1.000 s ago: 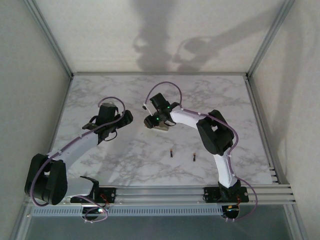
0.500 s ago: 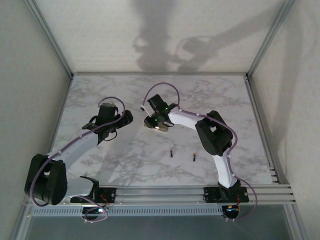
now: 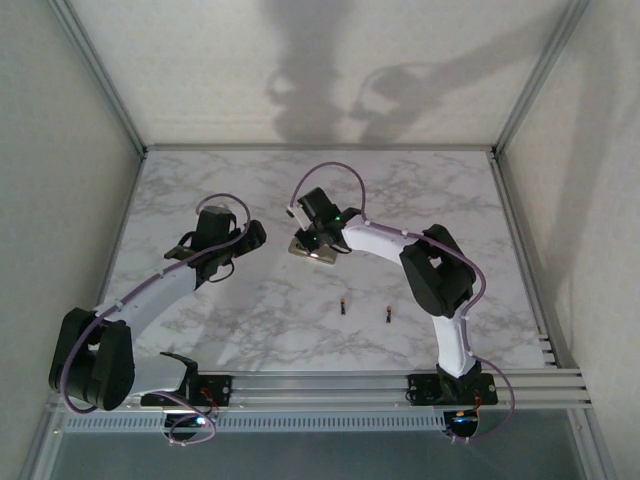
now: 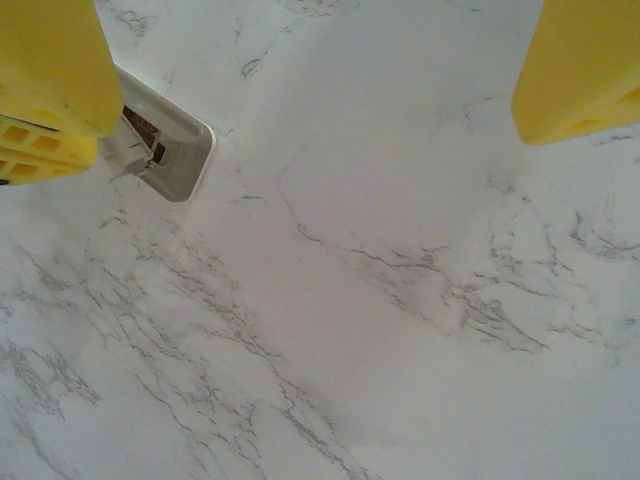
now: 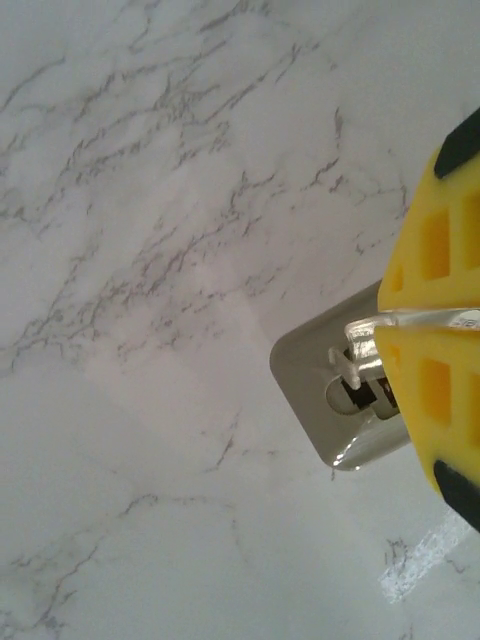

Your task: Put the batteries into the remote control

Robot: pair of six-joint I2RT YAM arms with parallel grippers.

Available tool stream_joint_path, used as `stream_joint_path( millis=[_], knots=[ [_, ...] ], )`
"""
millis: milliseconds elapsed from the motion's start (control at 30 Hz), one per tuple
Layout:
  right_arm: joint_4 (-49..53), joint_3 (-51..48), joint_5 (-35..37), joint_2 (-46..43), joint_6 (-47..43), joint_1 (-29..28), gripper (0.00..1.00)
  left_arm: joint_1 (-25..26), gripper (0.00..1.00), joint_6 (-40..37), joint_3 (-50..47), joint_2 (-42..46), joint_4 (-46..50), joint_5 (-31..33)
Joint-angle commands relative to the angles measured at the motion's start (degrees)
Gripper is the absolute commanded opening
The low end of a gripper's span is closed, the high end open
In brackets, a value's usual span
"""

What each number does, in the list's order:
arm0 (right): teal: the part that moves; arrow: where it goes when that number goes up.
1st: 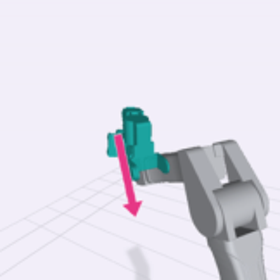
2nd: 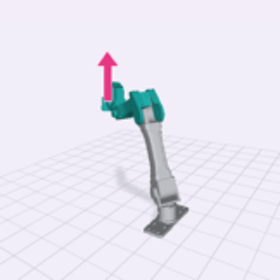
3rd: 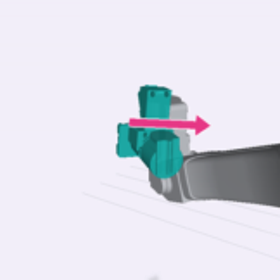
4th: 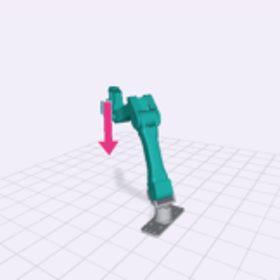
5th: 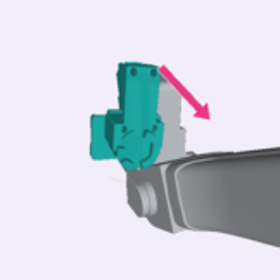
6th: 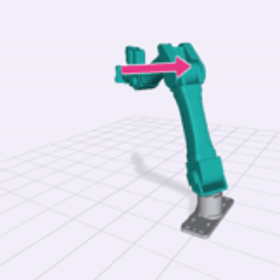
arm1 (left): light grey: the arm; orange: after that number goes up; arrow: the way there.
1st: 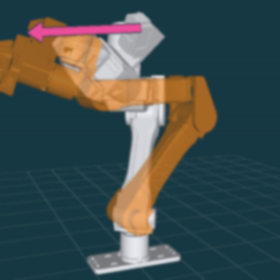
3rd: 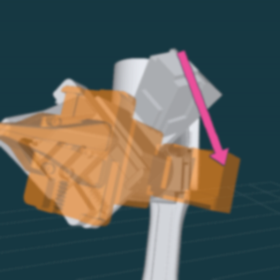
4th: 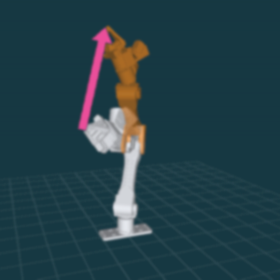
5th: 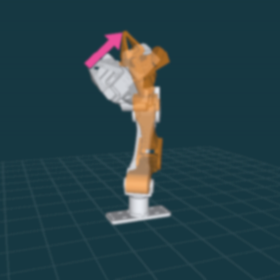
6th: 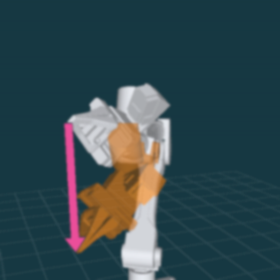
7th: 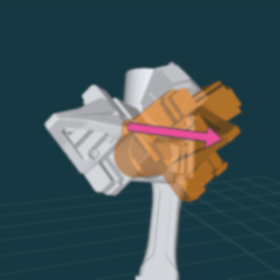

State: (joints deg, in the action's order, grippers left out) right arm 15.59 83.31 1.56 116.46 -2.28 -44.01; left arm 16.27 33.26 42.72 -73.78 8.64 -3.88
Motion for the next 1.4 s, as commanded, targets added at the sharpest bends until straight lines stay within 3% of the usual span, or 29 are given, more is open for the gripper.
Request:
stream_joint_path(
  millis=[0,133,400,700,1000,1367],
  knots=[
    [-1.1,-1.5,2.8,-2.0,0.8,0.4,0.08,-0.5,1.0,-0.2,-0.8,1.4,-0.7,-0.6],
    [-0.7,-1.4,0.7,-2.1,0.9,0.5,0.08,-0.5,1.0,-0.2,-0.8,1.4,-0.8,-0.6],
    [-0.7,-1.8,-0.2,-1.8,1.5,0.6,0.29,-0.5,1.0,-0.3,-1.0,1.5,-0.8,-0.6],
    [0.6,-1.6,2.2,-0.6,4.3,2.1,0.31,-0.4,1.0,-0.9,-1.5,0.1,-2.1,-2.2],
    [0.9,-3.0,-6.7,0.4,9.1,4.9,0.58,-0.5,1.0,-0.7,-1.5,-1.3,-2.6,-1.7],
    [-0.4,-5.7,-13.5,1.3,11.8,4.7,0.6,-0.4,0.99,-0.5,-1.6,-2.0,-3.2,-2.4]
  ],
)
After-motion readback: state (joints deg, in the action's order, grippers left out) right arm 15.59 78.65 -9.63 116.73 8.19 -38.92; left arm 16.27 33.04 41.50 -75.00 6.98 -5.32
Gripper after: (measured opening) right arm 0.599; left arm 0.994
